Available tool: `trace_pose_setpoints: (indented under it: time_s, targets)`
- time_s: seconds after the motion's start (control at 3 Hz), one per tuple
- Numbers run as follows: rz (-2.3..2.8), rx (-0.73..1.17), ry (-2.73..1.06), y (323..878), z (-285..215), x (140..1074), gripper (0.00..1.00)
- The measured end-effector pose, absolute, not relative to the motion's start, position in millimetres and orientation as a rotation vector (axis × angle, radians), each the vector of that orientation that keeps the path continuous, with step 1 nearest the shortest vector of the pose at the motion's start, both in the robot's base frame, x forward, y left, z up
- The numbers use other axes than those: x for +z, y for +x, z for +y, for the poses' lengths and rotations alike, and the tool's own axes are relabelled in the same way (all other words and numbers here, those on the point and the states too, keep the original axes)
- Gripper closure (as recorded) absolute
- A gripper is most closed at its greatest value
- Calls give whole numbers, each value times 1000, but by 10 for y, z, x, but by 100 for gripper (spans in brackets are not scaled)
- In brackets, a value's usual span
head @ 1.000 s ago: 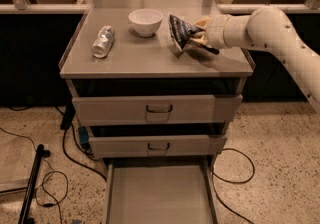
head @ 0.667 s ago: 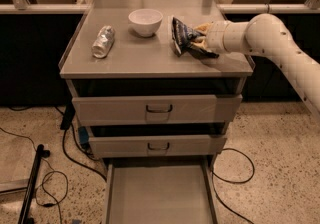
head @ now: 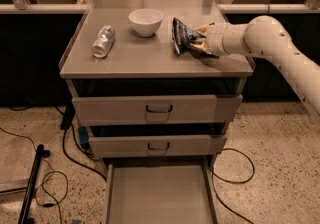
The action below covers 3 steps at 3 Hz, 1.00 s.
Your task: Pick blue chip bag from bottom drawer and place on counter
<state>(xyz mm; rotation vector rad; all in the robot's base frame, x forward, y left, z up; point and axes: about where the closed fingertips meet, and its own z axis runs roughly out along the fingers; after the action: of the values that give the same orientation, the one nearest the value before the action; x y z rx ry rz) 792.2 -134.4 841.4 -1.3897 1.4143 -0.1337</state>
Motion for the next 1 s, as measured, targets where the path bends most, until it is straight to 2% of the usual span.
trace_pose_setpoints:
  time_s: [1.0]
  targets:
    - [1414,-134,-1390,7922,-1343,8413,13]
